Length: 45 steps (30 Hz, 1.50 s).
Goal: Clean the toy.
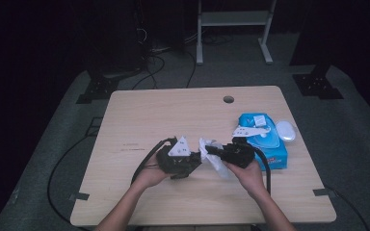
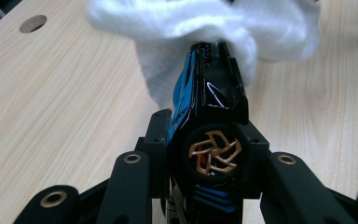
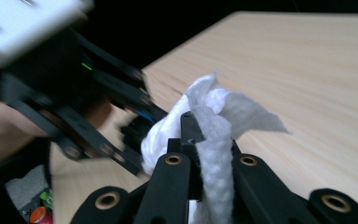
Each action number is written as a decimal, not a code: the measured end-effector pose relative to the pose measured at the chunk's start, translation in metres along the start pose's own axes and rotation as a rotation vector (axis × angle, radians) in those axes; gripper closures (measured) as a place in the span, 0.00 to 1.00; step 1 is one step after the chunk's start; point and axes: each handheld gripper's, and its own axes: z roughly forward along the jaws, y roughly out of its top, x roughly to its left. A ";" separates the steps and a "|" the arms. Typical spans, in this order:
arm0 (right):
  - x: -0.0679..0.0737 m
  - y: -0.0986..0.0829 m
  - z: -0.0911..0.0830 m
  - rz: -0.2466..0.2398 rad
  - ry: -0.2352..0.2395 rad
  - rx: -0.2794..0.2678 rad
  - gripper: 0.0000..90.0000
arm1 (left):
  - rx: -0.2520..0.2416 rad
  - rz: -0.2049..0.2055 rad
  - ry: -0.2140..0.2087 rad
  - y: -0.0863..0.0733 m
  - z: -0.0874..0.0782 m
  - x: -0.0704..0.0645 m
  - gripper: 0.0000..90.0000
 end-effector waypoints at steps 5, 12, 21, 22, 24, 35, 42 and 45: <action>0.001 0.000 0.002 -0.012 0.004 0.002 0.97 | 0.001 0.001 0.005 -0.001 -0.001 -0.001 0.71; -0.014 -0.013 0.003 0.049 -0.013 0.028 0.97 | -0.006 -0.007 0.001 -0.001 -0.001 0.001 0.71; -0.011 -0.009 0.003 0.020 -0.015 0.023 0.97 | -0.009 -0.007 0.003 0.000 -0.002 0.001 0.72; -0.015 -0.013 0.003 0.042 -0.021 0.033 0.97 | -0.011 -0.008 0.003 0.000 -0.003 0.001 0.72; -0.020 -0.017 0.004 0.063 -0.016 0.044 0.97 | -0.014 -0.009 0.003 0.000 -0.003 0.002 0.72; -0.007 0.001 -0.010 0.032 0.002 -0.033 0.97 | -0.032 0.001 0.002 0.014 0.005 0.005 0.72; -0.037 -0.019 -0.014 0.143 -0.035 0.021 0.97 | -0.043 -0.004 -0.006 0.022 0.010 0.010 0.72; -0.038 -0.024 -0.007 0.177 0.002 0.030 0.98 | -0.053 -0.010 -0.011 0.024 0.012 0.012 0.72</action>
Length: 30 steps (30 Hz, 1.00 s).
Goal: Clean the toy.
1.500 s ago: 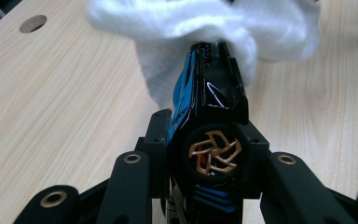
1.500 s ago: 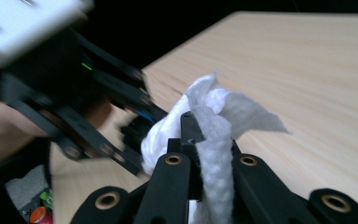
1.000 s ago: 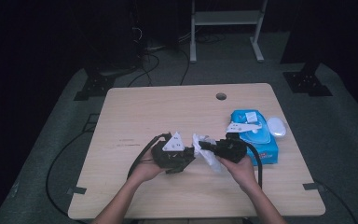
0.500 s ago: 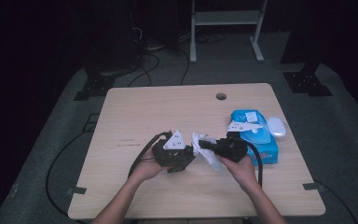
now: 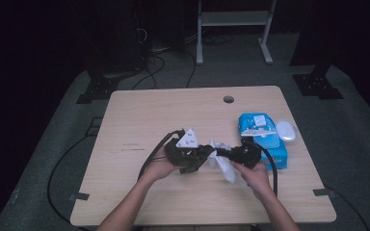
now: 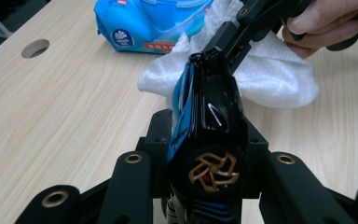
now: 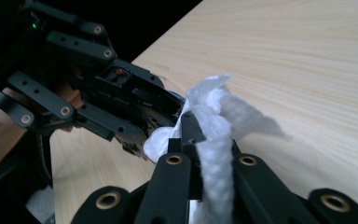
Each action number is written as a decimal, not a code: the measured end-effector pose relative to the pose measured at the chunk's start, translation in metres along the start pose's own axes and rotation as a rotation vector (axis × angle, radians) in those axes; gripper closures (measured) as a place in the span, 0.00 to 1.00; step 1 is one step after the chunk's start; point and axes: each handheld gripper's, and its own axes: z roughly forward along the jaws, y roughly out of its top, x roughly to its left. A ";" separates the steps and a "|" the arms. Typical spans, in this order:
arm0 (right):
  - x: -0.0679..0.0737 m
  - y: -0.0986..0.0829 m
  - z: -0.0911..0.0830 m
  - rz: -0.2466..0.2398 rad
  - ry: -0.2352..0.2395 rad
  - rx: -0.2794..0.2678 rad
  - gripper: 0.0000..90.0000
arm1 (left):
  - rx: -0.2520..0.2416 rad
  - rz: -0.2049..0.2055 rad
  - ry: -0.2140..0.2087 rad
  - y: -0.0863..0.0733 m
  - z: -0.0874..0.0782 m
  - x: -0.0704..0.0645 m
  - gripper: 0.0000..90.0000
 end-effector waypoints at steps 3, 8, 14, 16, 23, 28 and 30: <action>-0.004 0.001 -0.003 0.053 0.061 -0.042 0.98 | -0.037 -0.016 -0.011 0.002 -0.003 0.003 0.72; 0.000 0.006 -0.010 0.055 0.082 -0.086 0.98 | -0.050 -0.004 -0.011 0.006 -0.003 0.001 0.73; 0.015 0.011 -0.002 0.019 0.114 -0.080 0.98 | -0.065 -0.004 0.007 -0.005 -0.015 -0.003 0.74; 0.021 0.011 0.008 0.008 0.133 -0.071 0.98 | -0.071 -0.022 0.003 -0.013 -0.024 -0.002 0.74; 0.041 0.014 0.046 -0.053 0.151 0.002 0.98 | -0.040 -0.033 0.061 -0.050 -0.047 -0.010 0.74; 0.039 0.011 0.070 -0.091 0.081 0.090 0.98 | -0.034 -0.118 0.061 -0.086 -0.049 -0.007 0.75; 0.038 0.011 0.075 -0.113 0.035 0.111 0.98 | 0.007 -0.135 0.039 -0.097 -0.046 -0.007 0.75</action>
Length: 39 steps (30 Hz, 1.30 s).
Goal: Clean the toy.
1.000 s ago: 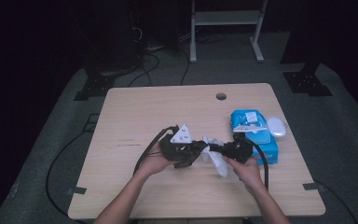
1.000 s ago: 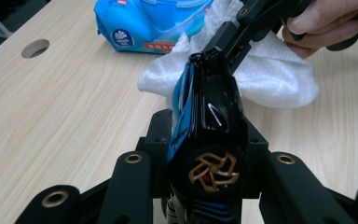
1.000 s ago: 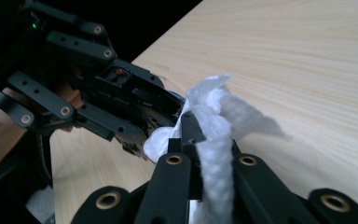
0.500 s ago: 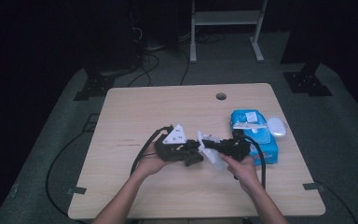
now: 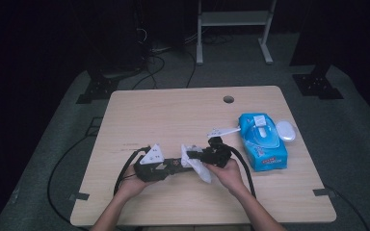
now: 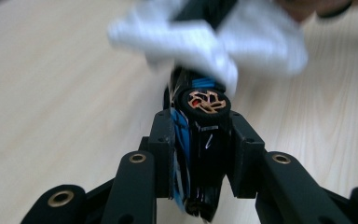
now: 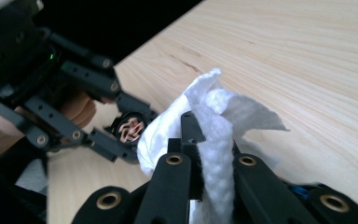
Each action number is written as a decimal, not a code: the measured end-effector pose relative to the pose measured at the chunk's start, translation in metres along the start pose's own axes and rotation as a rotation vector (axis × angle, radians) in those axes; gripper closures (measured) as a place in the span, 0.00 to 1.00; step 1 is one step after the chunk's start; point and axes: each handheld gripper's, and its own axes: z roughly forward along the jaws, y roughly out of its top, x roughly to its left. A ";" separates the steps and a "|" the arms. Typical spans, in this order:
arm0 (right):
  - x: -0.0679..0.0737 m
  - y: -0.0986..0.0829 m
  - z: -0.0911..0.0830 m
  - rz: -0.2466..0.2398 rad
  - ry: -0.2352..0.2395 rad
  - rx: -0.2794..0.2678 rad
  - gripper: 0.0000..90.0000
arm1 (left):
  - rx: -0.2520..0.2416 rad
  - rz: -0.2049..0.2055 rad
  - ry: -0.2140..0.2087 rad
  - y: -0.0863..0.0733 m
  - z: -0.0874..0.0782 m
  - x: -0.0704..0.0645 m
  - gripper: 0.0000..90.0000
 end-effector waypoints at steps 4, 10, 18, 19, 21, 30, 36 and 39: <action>-0.002 0.002 0.002 -0.043 -0.073 0.042 0.98 | 0.045 -0.005 -0.001 -0.008 0.003 0.002 0.76; 0.000 0.000 -0.002 -0.099 -0.136 0.054 0.98 | 0.064 -0.018 -0.013 -0.008 0.007 0.004 0.76; 0.005 -0.001 0.000 -0.123 -0.168 0.057 0.98 | 0.073 -0.009 -0.006 0.007 0.016 0.001 0.63; 0.007 -0.001 0.000 -0.126 -0.173 0.059 0.98 | 0.079 -0.004 0.000 0.009 0.018 0.000 0.62; 0.011 -0.002 0.003 -0.145 -0.167 0.062 0.98 | 0.088 -0.003 0.009 0.013 0.023 0.001 0.62; 0.005 0.001 -0.007 -0.195 -0.258 0.064 0.98 | 0.094 0.006 0.021 0.010 0.018 0.005 0.72; 0.017 -0.002 0.000 -0.229 -0.244 0.061 0.97 | 0.098 0.008 0.021 0.007 0.013 0.006 0.72; 0.017 -0.002 0.001 -0.226 -0.231 0.057 0.97 | 0.096 0.005 0.024 0.004 0.010 0.006 0.72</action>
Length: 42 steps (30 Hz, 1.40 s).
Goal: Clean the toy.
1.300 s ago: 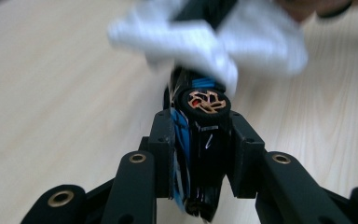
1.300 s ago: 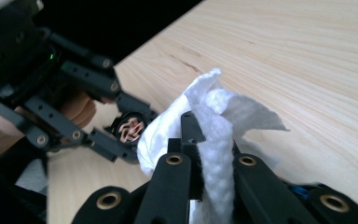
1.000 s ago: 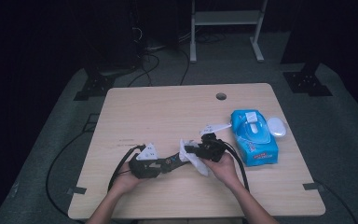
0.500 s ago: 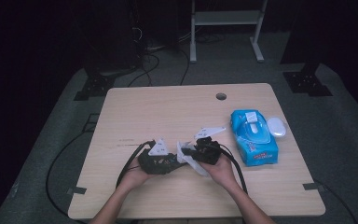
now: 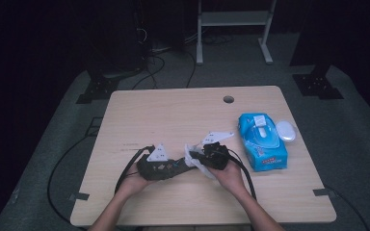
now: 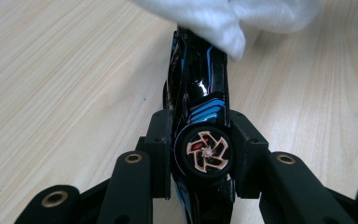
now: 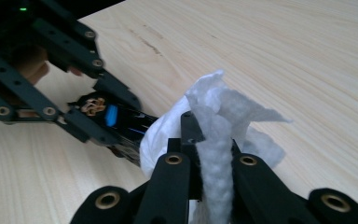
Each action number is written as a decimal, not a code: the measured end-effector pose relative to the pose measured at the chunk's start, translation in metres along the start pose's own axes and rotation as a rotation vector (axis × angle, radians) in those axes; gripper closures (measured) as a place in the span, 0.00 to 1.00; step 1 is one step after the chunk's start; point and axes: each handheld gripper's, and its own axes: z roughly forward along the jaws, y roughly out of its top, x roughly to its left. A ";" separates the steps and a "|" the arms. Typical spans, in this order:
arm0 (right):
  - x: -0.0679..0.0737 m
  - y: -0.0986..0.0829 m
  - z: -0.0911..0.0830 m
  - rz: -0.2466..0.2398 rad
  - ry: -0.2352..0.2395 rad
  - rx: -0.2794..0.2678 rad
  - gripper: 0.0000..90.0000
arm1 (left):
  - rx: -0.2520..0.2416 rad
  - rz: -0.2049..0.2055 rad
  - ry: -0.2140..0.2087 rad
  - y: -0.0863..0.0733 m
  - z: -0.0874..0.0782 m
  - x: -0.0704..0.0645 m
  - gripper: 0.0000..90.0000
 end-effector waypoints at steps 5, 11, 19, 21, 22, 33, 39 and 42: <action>-0.015 -0.006 -0.008 0.055 -0.027 -0.016 0.97 | -0.003 -0.007 -0.003 -0.004 -0.003 0.002 0.72; -0.006 -0.005 -0.004 0.032 0.011 -0.025 0.97 | -0.009 -0.009 -0.001 -0.005 -0.003 0.002 0.72; -0.012 -0.007 -0.006 0.050 -0.025 -0.029 0.97 | -0.014 -0.004 -0.002 -0.006 -0.004 0.001 0.72; -0.007 -0.006 -0.004 0.037 0.001 -0.033 0.97 | -0.013 -0.006 -0.007 -0.007 -0.005 0.001 0.72; -0.005 -0.005 -0.002 0.019 -0.005 -0.026 0.97 | -0.013 -0.006 -0.007 -0.007 -0.005 0.001 0.72; -0.003 -0.006 0.000 0.023 0.034 -0.047 0.97 | -0.025 -0.017 -0.013 -0.010 -0.007 0.001 0.72; -0.014 -0.008 -0.004 0.042 0.007 -0.041 0.97 | -0.025 -0.013 -0.014 -0.011 -0.008 0.001 0.72; -0.021 -0.010 -0.008 0.058 -0.026 -0.032 0.97 | -0.025 -0.012 -0.018 -0.012 -0.009 0.002 0.72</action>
